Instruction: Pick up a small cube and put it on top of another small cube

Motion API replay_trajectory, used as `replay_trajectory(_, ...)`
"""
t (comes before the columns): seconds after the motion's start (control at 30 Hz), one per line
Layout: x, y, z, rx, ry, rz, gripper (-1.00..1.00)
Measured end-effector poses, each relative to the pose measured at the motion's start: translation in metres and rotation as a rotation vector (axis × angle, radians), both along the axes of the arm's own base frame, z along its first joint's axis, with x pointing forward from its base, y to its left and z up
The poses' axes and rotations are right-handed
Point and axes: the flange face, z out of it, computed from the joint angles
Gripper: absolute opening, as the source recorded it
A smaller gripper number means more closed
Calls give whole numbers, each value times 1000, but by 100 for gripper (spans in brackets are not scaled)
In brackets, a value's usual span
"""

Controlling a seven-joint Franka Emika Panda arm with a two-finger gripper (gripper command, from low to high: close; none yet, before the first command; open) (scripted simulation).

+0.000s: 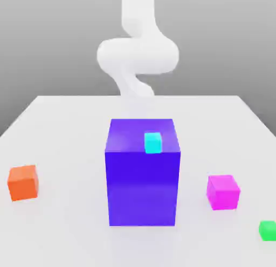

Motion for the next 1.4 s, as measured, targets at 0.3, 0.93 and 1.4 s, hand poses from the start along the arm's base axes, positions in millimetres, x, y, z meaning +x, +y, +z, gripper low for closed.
replay_trajectory(0.3,34,127,-224,-273,283,640,0)
replay_trajectory(0.93,-88,208,-511,-574,539,1410,-100)
replay_trajectory(1.4,-74,222,-447,-568,547,1377,-100)
